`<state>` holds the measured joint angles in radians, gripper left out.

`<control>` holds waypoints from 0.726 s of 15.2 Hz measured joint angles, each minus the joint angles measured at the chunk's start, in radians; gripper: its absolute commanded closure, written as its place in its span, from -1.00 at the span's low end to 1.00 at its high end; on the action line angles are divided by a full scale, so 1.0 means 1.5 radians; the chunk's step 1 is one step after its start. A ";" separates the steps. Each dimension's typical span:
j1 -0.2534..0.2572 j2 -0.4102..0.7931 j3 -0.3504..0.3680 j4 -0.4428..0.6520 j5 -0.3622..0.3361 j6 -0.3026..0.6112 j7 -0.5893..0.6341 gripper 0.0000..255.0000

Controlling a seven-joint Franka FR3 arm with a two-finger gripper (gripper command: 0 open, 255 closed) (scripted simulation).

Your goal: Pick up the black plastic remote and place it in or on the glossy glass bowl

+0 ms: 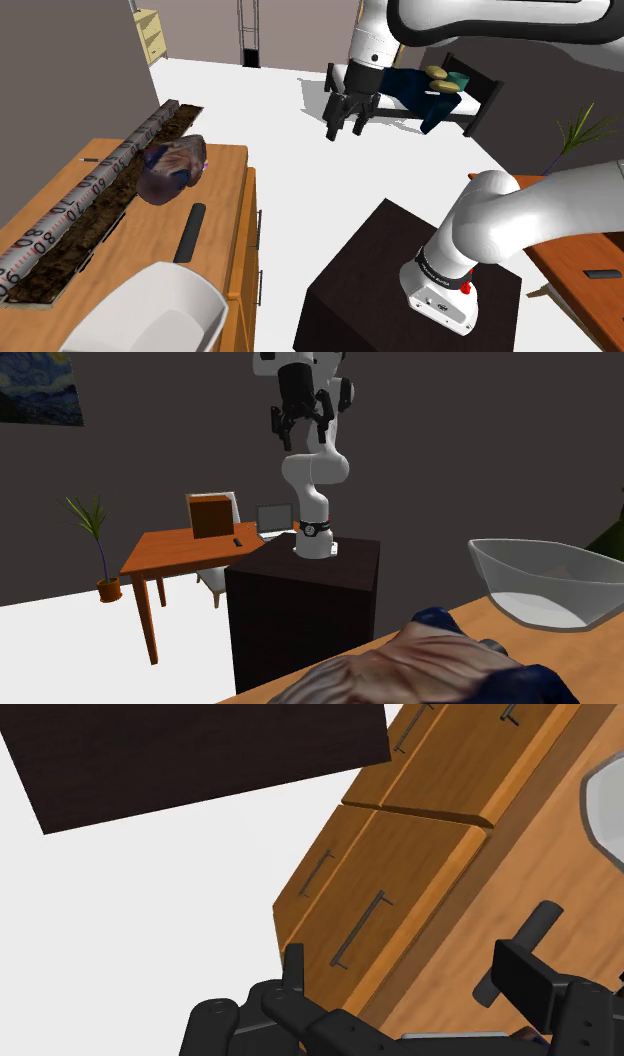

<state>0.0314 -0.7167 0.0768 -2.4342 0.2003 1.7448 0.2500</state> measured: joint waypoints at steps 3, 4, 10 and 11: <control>0.004 0.056 0.041 0.006 0.023 0.048 0.058 -1.00; 0.005 0.072 0.054 0.006 0.030 0.062 0.077 -1.00; 0.008 0.194 0.128 0.036 0.055 0.149 0.194 -1.00; 0.009 0.213 0.140 0.045 0.057 0.160 0.214 -1.00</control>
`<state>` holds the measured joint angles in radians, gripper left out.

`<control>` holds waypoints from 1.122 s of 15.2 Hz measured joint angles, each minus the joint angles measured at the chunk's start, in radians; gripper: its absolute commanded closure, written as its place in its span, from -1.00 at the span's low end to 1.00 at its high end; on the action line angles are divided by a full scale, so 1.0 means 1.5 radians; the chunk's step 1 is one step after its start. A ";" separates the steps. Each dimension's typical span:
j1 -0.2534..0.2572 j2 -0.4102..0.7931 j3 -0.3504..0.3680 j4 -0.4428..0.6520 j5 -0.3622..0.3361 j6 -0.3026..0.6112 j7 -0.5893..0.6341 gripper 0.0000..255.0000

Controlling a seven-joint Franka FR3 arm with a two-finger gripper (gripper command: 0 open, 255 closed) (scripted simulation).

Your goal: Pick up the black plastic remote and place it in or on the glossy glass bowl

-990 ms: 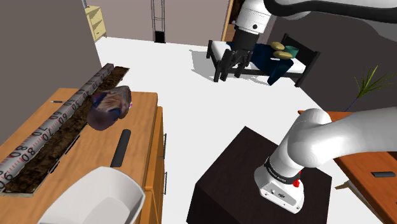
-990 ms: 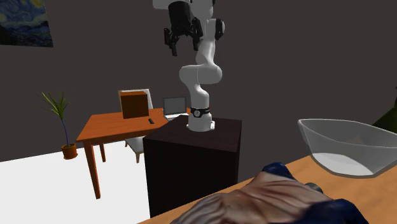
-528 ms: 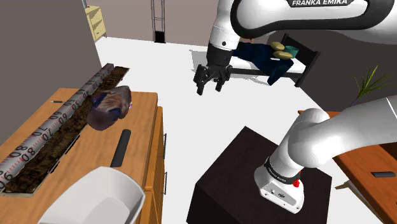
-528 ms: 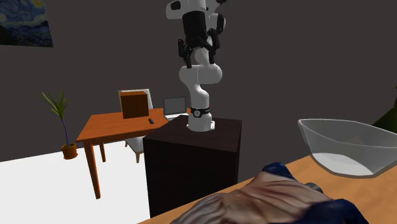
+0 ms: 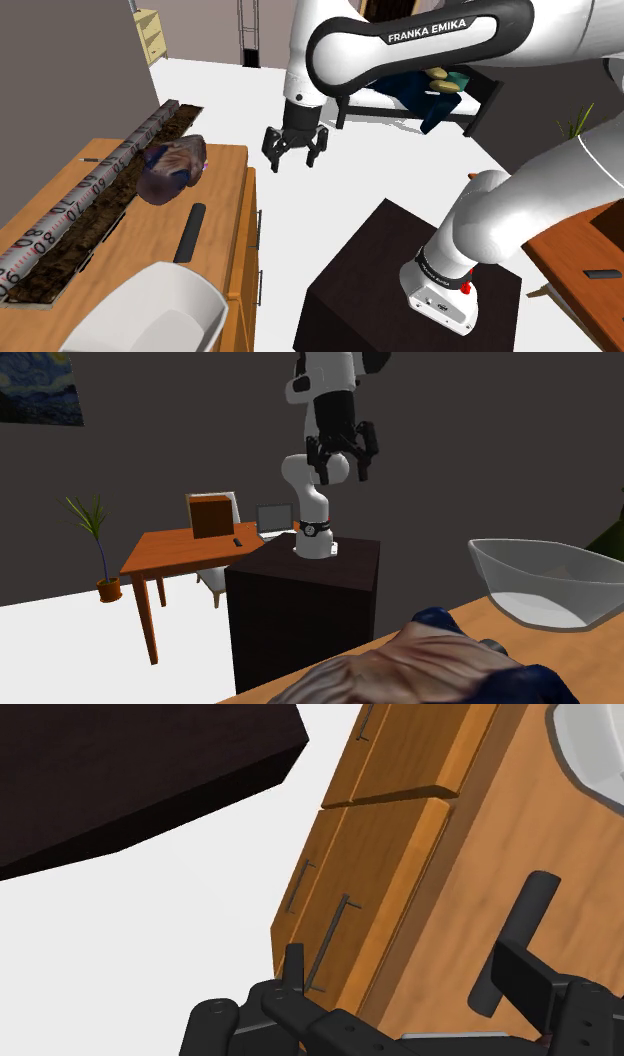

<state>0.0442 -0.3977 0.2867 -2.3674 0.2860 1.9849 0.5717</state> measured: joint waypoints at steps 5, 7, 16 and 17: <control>-0.001 0.129 0.052 0.059 -0.012 0.066 0.105 -1.00; 0.003 0.173 0.070 0.082 -0.021 0.085 0.151 -1.00; 0.040 0.445 0.088 0.271 -0.120 0.144 0.347 -1.00; 0.048 0.474 0.084 0.296 -0.130 0.146 0.366 -1.00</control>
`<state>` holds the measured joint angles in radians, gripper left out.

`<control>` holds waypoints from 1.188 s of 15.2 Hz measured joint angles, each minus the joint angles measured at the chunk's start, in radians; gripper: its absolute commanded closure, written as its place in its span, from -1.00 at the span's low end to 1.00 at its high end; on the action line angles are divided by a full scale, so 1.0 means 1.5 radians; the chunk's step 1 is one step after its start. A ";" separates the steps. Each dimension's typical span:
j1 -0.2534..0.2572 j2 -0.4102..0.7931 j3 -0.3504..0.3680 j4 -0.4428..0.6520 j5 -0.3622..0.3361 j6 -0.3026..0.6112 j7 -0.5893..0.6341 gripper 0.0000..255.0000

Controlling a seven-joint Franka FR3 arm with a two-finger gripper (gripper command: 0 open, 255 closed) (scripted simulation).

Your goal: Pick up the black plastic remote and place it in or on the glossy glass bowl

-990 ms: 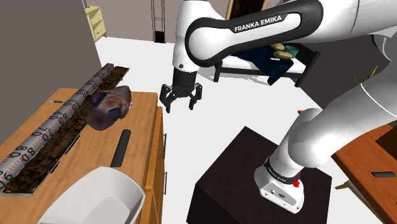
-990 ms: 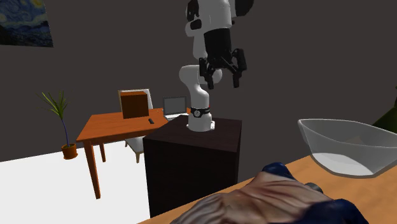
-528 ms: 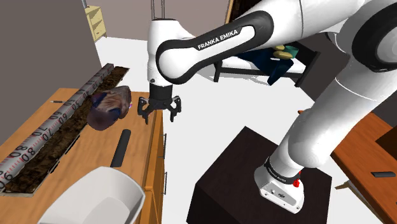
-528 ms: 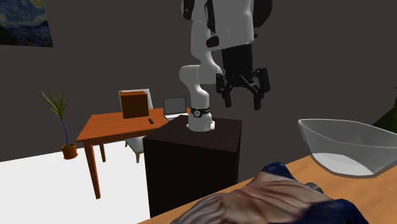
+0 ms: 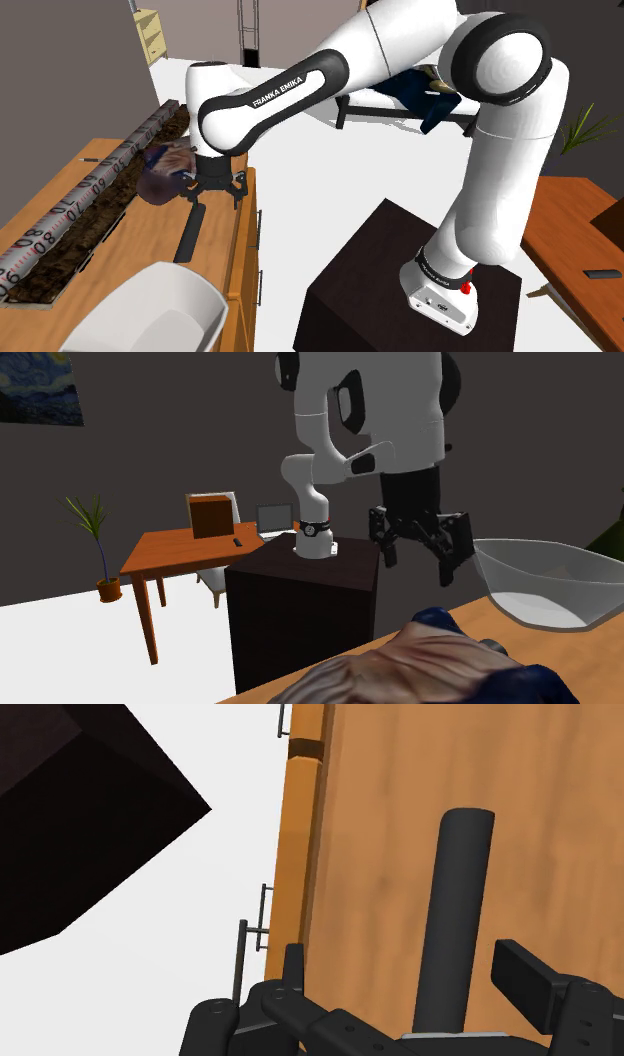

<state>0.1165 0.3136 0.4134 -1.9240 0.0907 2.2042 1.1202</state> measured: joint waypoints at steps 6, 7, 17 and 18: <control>0.058 0.166 -0.027 0.166 -0.041 -0.012 0.101 -1.00; 0.068 0.196 -0.033 0.199 -0.046 -0.015 0.115 -1.00; 0.088 0.260 -0.044 0.217 -0.057 0.028 0.130 -1.00; 0.088 0.261 -0.044 0.218 -0.057 0.028 0.130 -1.00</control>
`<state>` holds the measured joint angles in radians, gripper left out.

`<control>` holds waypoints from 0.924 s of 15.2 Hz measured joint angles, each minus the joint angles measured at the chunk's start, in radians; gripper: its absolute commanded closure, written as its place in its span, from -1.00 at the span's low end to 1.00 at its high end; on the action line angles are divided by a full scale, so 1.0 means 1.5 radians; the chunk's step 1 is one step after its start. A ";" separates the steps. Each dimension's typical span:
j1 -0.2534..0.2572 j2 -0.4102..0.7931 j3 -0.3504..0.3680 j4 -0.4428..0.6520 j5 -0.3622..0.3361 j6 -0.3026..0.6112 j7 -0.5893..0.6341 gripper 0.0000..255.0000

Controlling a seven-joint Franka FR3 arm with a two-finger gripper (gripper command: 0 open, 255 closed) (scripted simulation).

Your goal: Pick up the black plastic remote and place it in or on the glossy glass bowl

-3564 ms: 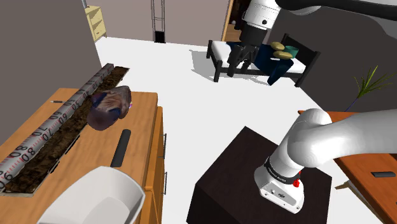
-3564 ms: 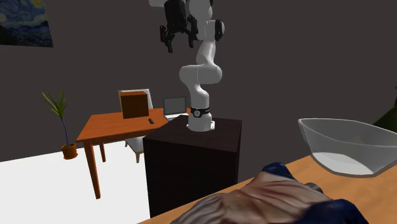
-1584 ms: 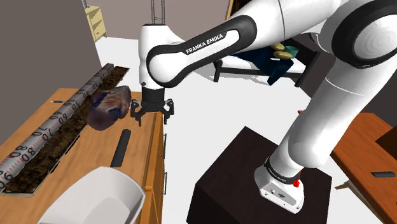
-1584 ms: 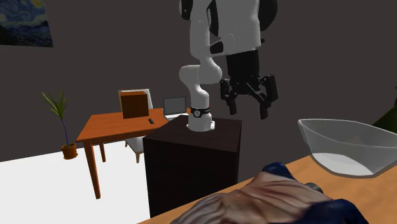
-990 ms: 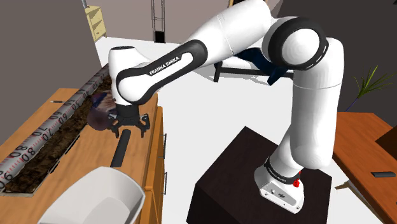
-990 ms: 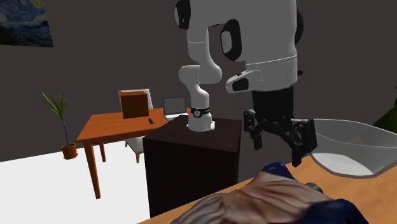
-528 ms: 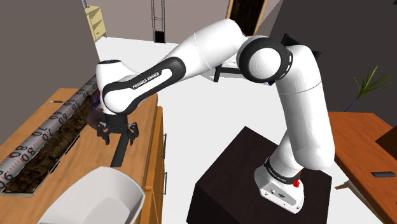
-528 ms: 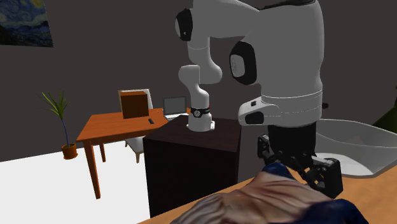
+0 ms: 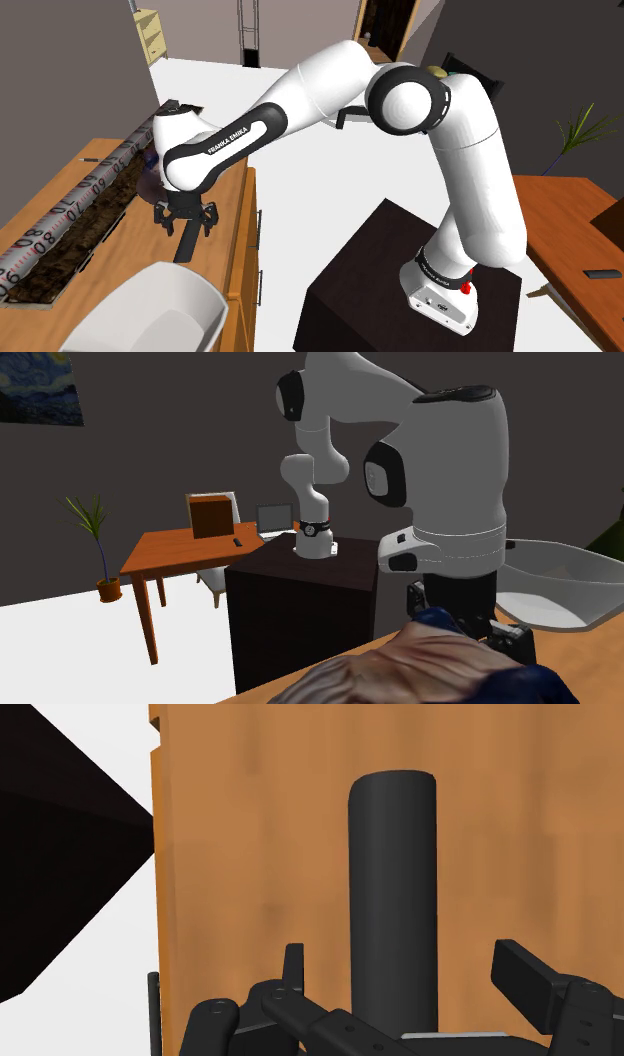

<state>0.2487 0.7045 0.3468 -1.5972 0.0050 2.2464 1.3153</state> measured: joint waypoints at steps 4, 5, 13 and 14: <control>0.000 0.001 0.000 0.001 0.000 0.000 0.000 -1.00; 0.000 0.001 0.000 0.001 0.000 0.000 0.000 1.00; -0.003 -0.008 0.002 -0.006 0.001 0.003 -0.002 1.00; -0.004 -0.009 0.002 -0.007 0.002 0.004 -0.003 1.00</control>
<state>0.2434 0.6910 0.3495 -1.6074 0.0076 2.2526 1.3110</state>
